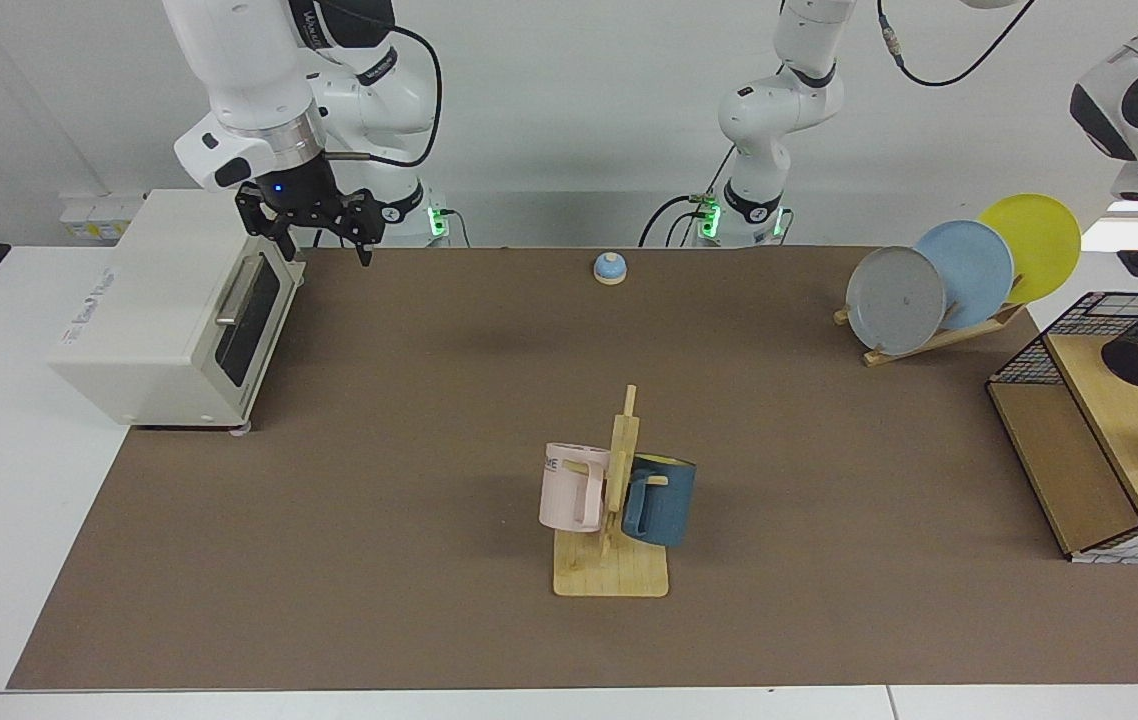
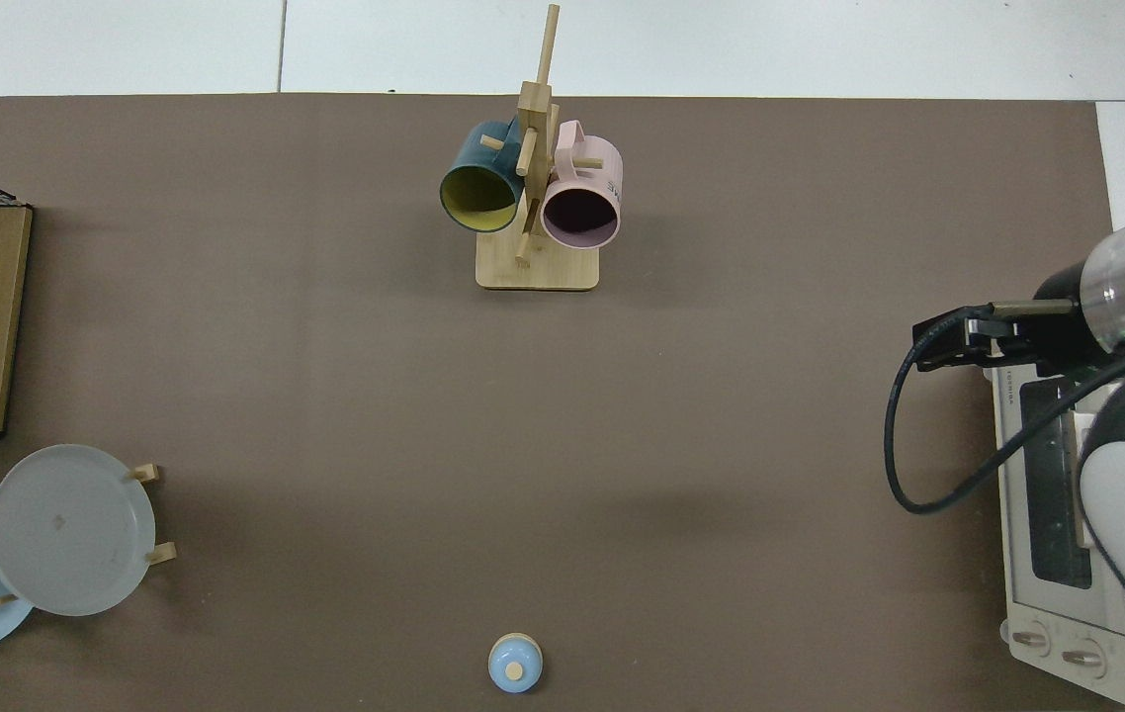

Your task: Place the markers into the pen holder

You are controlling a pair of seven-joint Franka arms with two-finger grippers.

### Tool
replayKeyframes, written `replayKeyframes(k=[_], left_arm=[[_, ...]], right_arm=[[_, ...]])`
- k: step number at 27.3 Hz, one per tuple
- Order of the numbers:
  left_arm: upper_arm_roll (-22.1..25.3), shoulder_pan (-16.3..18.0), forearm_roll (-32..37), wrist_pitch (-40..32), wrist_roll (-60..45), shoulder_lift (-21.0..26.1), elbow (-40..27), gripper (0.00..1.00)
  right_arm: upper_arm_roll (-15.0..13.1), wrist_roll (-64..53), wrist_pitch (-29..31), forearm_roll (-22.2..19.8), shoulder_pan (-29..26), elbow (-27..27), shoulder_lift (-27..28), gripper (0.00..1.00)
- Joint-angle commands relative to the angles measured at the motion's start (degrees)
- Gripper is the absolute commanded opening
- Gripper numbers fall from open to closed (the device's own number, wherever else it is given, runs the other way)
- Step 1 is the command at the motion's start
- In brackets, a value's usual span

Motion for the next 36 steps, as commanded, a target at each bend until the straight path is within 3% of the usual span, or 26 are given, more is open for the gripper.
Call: replayKeyframes(k=[1,9,23,36], left_arm=[[-0.44,2.60,-1.05,3.27,1.16,0.74,-0.36,0.00],[-0.44,5.33,-1.23,7.14,0.98,3.81,0.34,0.00],[-0.44,5.34,-10.71,6.88,1.07,3.82,-0.53,0.00],[-0.44,5.25,-12.56,7.49,1.16,3.82,-2.90,0.00]], right_arm=[[0.58,0.86,0.53,0.94,-1.04,-1.16,-1.13,1.00],[0.58,0.86,0.62,0.94,-1.04,-1.16,-1.13,1.00],[0.58,0.77,0.53,0.94,-1.04,-1.16,-1.13,1.00],[0.58,0.86,0.53,0.94,-1.12,-1.16,-1.13,1.00]])
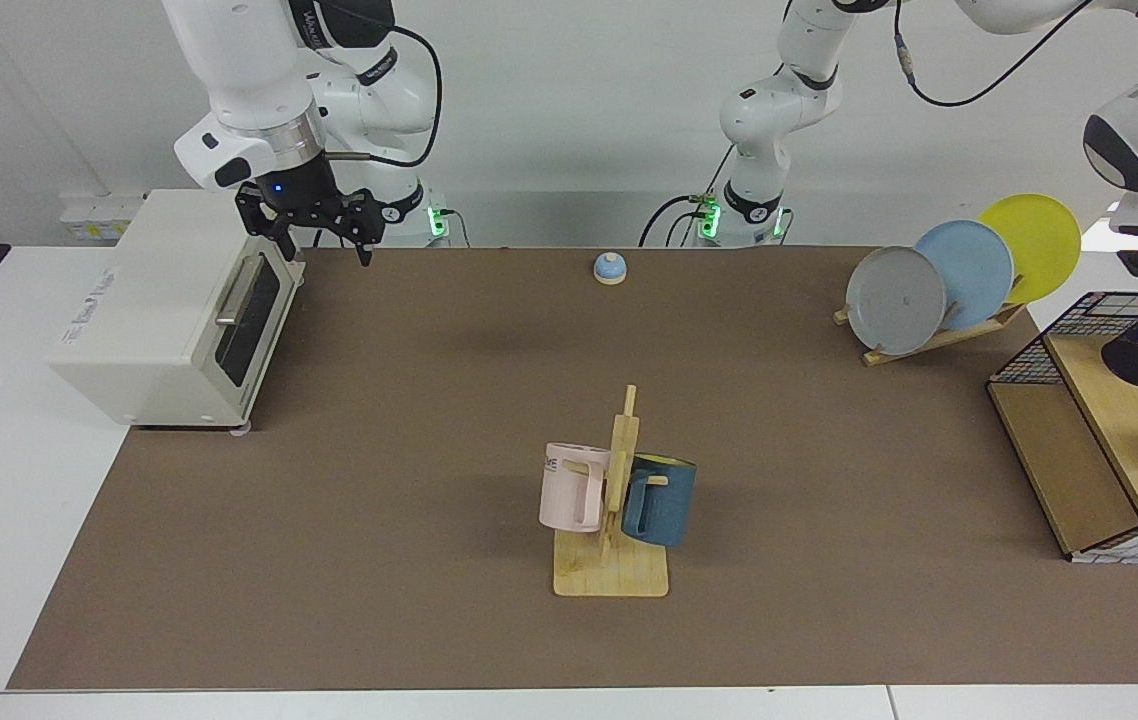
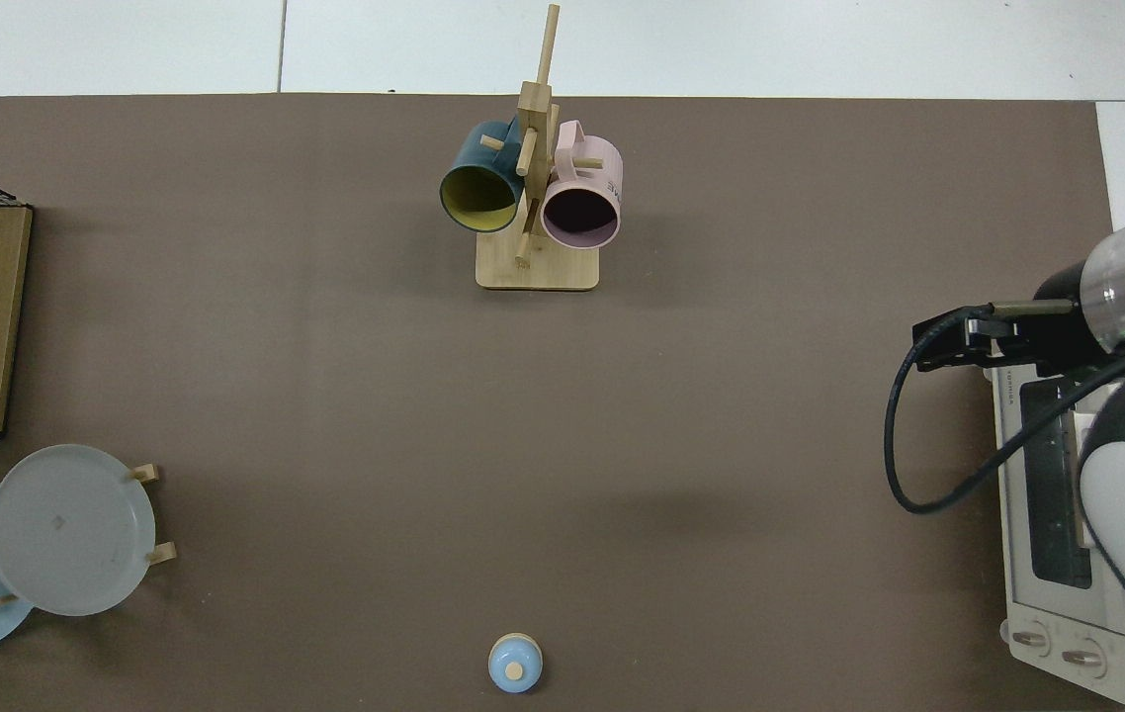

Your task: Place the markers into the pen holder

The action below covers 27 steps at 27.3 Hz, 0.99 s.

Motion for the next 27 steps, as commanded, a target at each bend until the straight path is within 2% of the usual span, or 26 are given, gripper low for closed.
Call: replayKeyframes(k=[1,16,22,24,26,27], left_arm=[[-0.30,0.65,-1.28,1.60,0.85,-0.37,-1.65,0.00],[-0.30,0.74,-3.12,1.77,0.94,-0.02,-2.53,0.00],[-0.30,0.74,-3.03,2.21,0.94,0.07,-2.36,0.15],[-0.30,0.74,-3.03,2.21,1.03,0.07,-2.27,0.29],[-0.30,0.65,-2.95,2.21,1.03,0.24,-2.09,0.38],[-0.30,0.65,-2.94,2.21,1.03,0.50,-1.92,0.38]], right_arm=[[0.58,0.85,0.53,0.94,-1.04,-1.16,-1.13,1.00],[0.58,0.85,0.62,0.94,-1.04,-1.16,-1.13,1.00],[0.58,0.85,0.53,0.94,-1.04,-1.16,-1.13,1.00],[0.58,0.85,0.53,0.94,-1.04,-1.16,-1.13,1.00],[0.58,0.85,0.53,0.94,-1.04,-1.16,-1.13,1.00],[0.58,0.85,0.62,0.94,-1.04,-1.16,-1.13,1.00]])
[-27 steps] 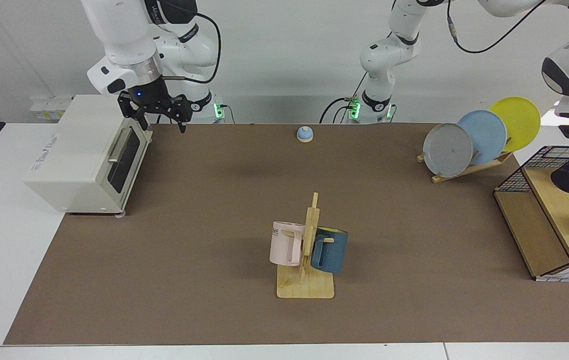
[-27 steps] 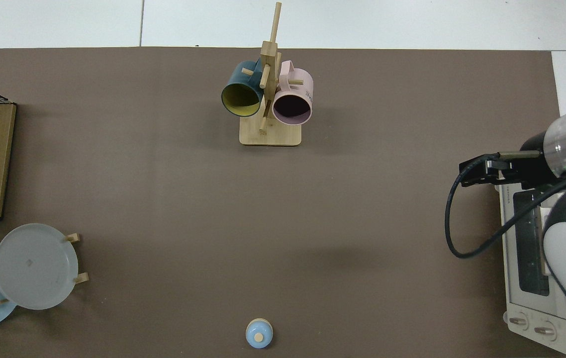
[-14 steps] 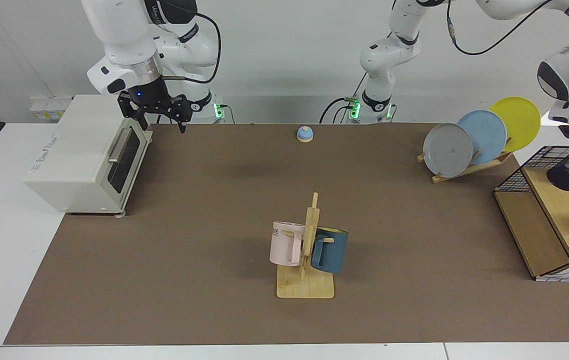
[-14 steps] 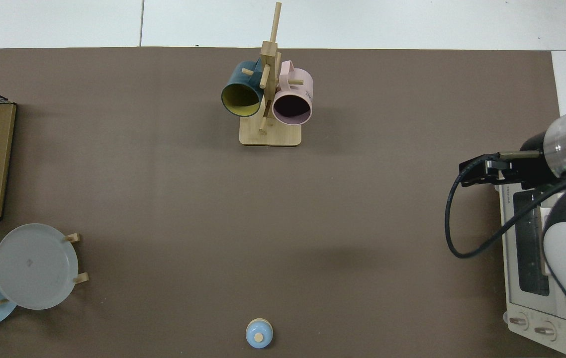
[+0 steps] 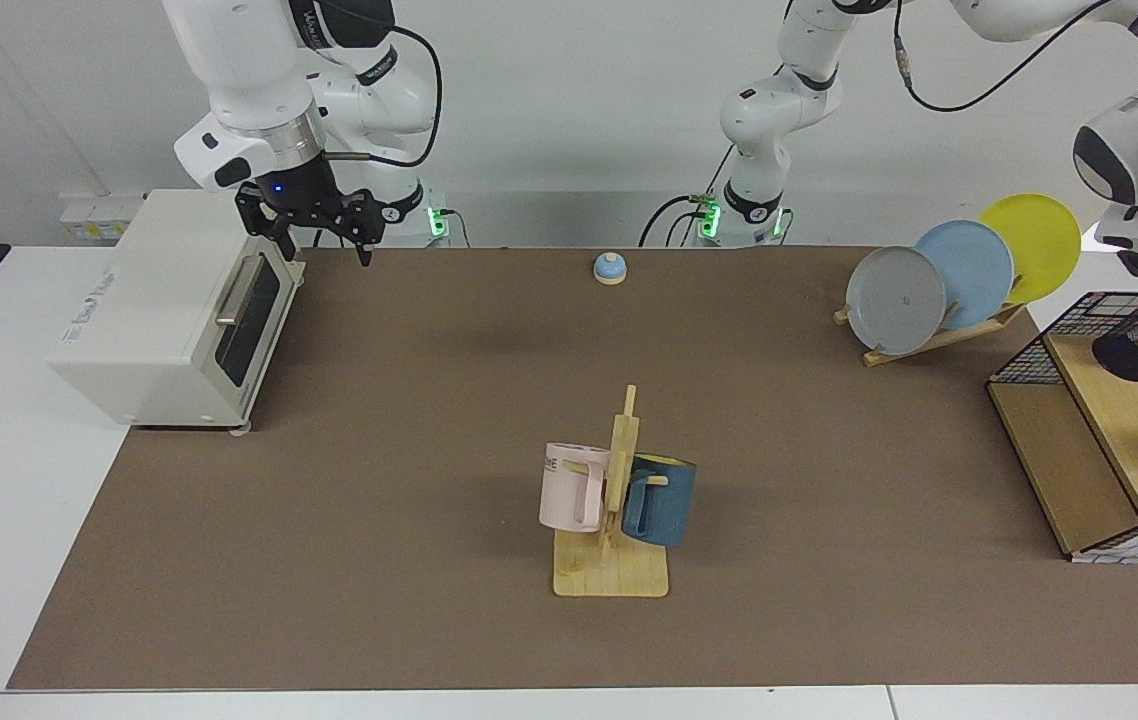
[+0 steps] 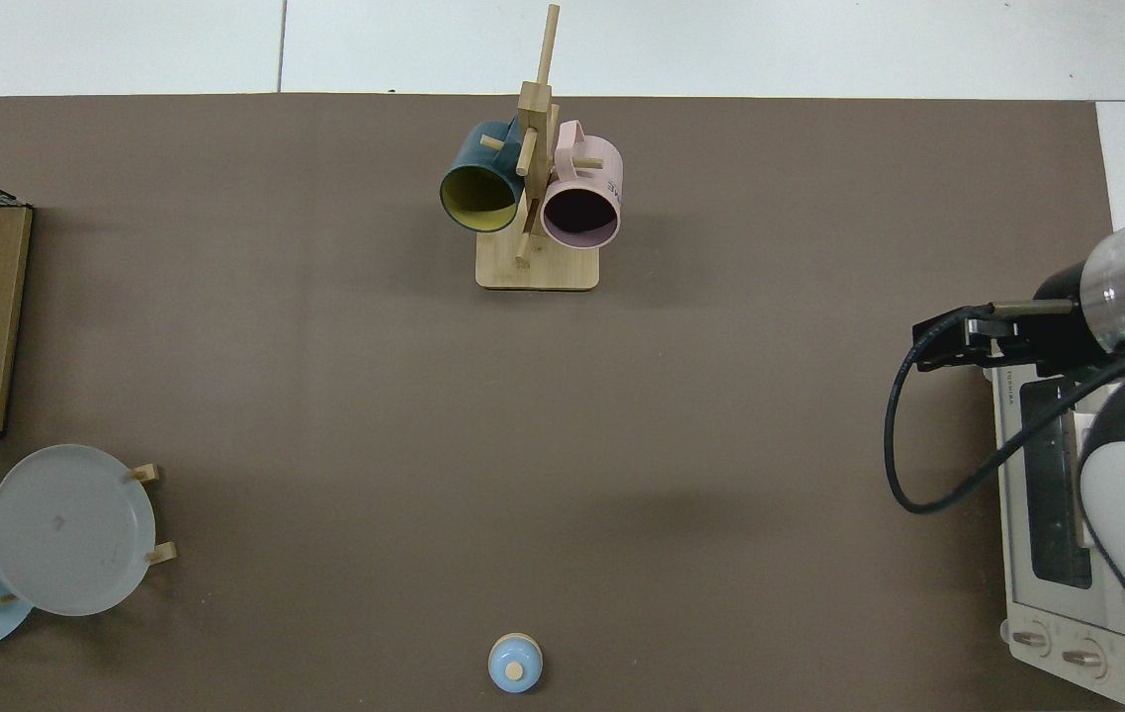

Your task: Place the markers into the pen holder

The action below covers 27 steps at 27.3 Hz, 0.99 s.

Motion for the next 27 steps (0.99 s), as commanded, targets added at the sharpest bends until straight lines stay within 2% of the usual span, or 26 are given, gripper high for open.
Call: replayKeyframes(k=[1,9,13,17,21,24,27], left_arm=[[-0.26,0.65,-0.96,1.31,1.02,0.26,0.10,0.39],[-0.26,0.21,-1.05,0.88,1.81,0.17,1.59,0.46],[-0.26,-0.14,-1.23,0.26,1.81,-0.09,3.17,0.54],[0.00,-0.84,-1.31,-0.62,2.42,-0.62,4.93,0.67],[0.09,-3.21,-2.63,-5.35,2.69,-1.59,7.12,0.74],[0.44,-5.41,-6.92,-9.31,2.60,-2.81,9.14,0.82],[3.15,-9.44,-11.67,-12.21,2.43,-4.13,10.47,0.87]], right_arm=[[0.58,0.85,0.53,0.94,-1.04,-1.16,-1.13,1.00],[0.58,0.85,0.53,0.94,-1.04,-1.16,-1.22,1.00],[0.58,0.76,0.62,0.94,-1.04,-1.16,-1.13,1.00],[0.58,0.85,0.53,0.94,-1.04,-1.16,-1.13,1.00],[0.58,0.85,0.62,0.94,-1.04,-1.16,-1.22,1.00],[0.58,0.76,0.62,0.94,-1.04,-1.16,-1.13,1.00],[0.58,0.85,0.53,0.94,-1.04,-1.16,-1.13,1.00]])
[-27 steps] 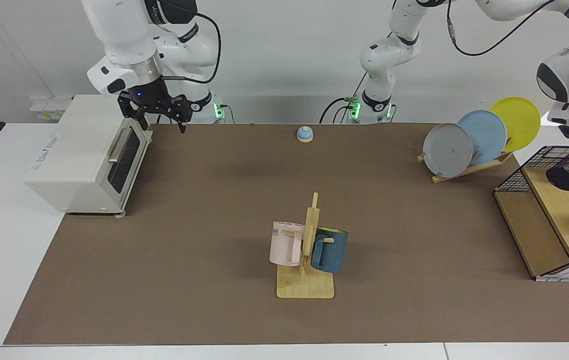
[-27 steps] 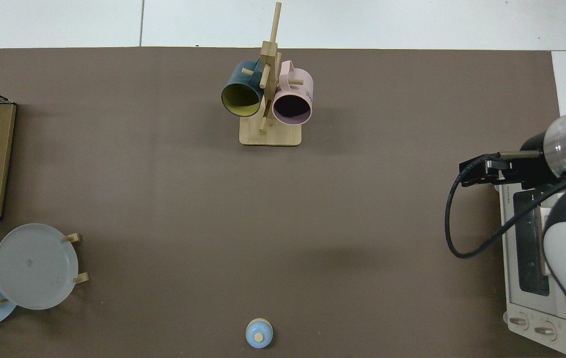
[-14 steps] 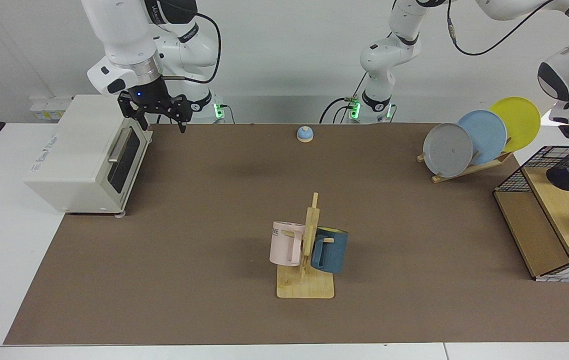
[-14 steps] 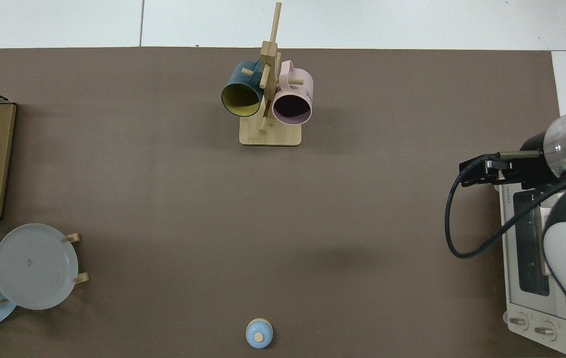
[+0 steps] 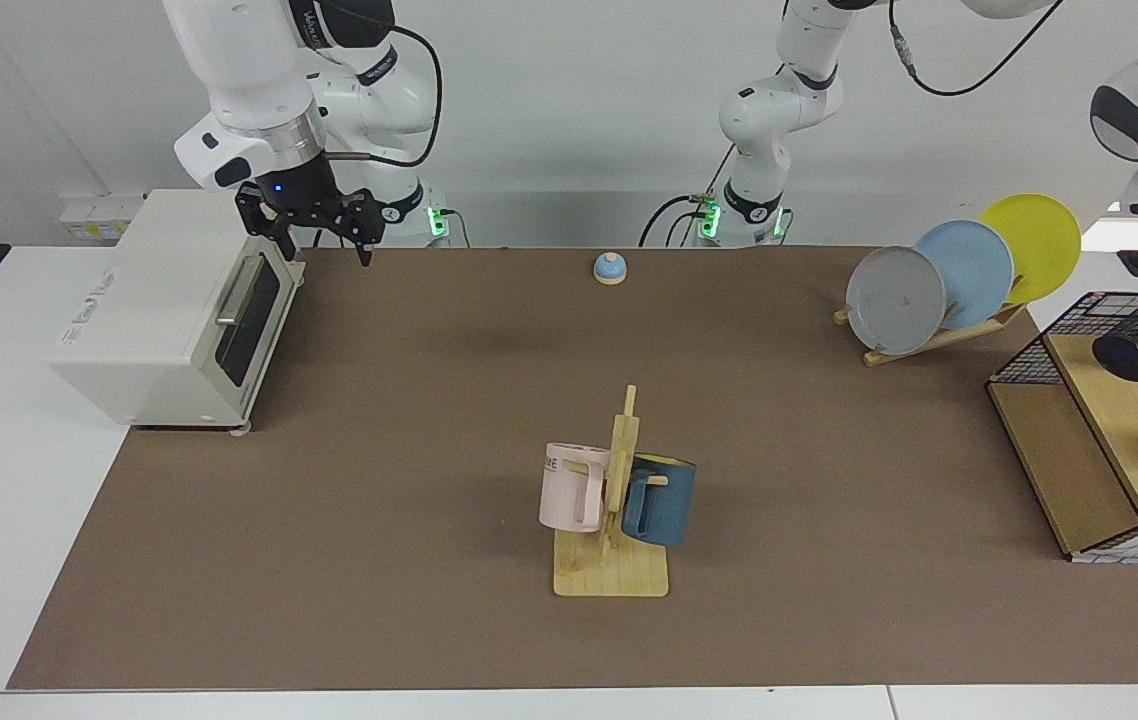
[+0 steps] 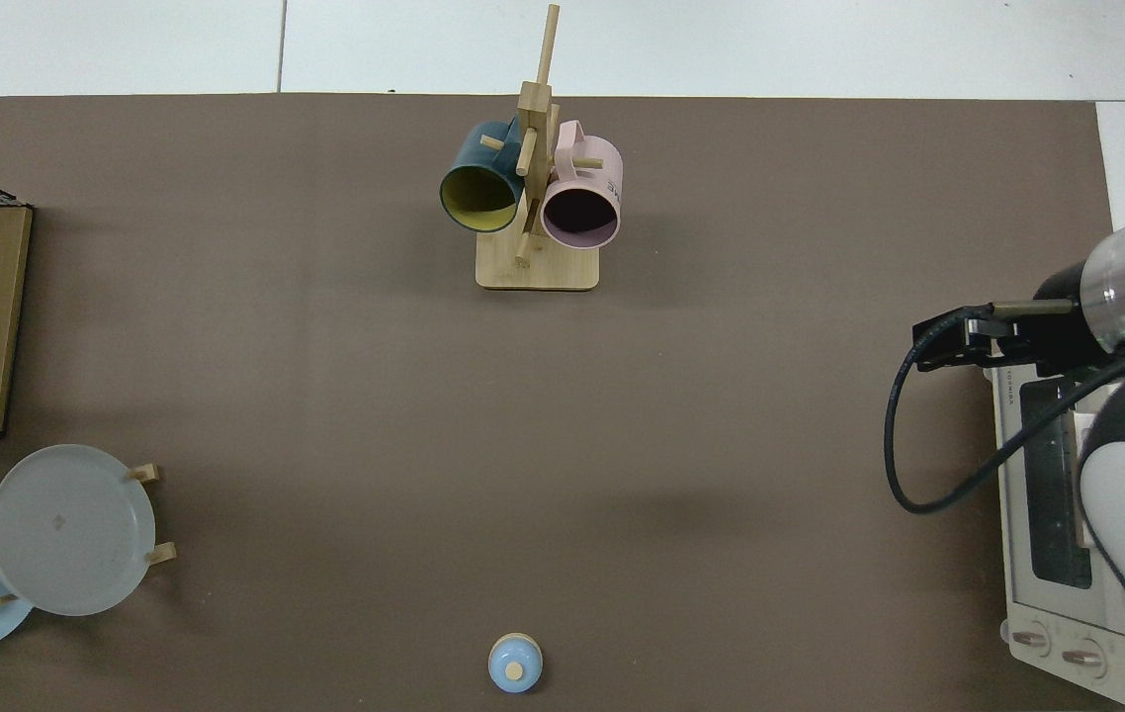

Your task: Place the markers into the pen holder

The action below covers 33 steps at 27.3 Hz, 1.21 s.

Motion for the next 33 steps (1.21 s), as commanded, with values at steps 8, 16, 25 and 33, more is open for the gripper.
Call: replayKeyframes(k=[8,16,25,33], left_arm=[[11.20,-15.14,-17.10,-10.80,-2.94,-5.60,2.65,1.00],[12.35,-20.59,-22.91,-21.88,-22.27,-7.97,2.65,1.00],[14.37,-24.81,-34.07,-29.53,-46.97,-9.38,2.56,1.00],[12.97,-27.97,-38.81,-31.82,-69.20,-11.05,1.16,1.00]], right_arm=[[0.58,0.84,0.62,0.94,-1.12,-1.16,-1.12,1.00],[0.58,0.84,0.53,0.94,-1.03,-1.16,-1.12,1.00],[0.58,0.84,0.53,0.94,-1.12,-1.16,-1.12,1.00],[0.58,0.84,0.53,0.94,-1.04,-1.16,-1.21,1.00]])
